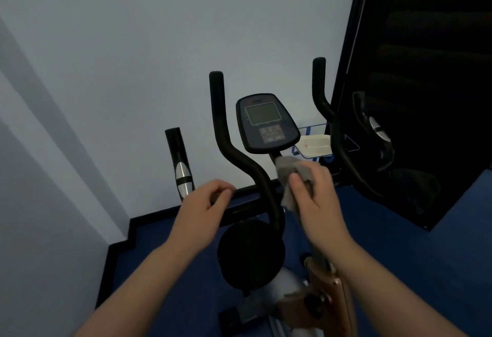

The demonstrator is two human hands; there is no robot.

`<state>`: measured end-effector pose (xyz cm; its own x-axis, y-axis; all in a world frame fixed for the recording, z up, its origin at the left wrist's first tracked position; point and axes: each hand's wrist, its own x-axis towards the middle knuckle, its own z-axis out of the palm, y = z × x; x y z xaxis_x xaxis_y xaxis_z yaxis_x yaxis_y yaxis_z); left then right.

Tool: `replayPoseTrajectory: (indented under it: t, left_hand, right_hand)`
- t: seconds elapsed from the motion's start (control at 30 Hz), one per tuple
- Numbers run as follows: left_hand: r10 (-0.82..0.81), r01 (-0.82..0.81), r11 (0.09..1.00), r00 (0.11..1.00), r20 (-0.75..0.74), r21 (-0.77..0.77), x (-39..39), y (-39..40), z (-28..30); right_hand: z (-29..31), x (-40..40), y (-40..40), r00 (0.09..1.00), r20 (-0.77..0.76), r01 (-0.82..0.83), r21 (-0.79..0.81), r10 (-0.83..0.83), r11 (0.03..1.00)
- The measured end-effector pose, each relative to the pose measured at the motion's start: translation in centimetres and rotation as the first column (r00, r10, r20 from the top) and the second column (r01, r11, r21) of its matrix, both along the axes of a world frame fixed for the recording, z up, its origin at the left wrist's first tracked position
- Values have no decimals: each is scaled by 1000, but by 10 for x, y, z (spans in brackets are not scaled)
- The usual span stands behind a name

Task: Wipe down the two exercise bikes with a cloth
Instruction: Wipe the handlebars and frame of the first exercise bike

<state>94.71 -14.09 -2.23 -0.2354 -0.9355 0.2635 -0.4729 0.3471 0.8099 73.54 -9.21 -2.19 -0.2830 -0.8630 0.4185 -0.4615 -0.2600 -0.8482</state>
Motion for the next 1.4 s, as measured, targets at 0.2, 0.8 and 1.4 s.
replayPoseTrajectory:
  t: [0.2,0.8,1.4]
  left_hand:
    - [-113,222,968,801,588,-116,1,-43,-1]
    - [41,295,856,779,625,-424,1,-44,-23]
    - [161,287,817,720,675,-501,5,-40,-32]
  right_hand:
    - [-31,11,-21,972,-78,-211,122,222,970]
    - [-26,15,-24,917,-274,-293,30,289,956]
    - [-66,25,20,965,125,-225,-64,231,972]
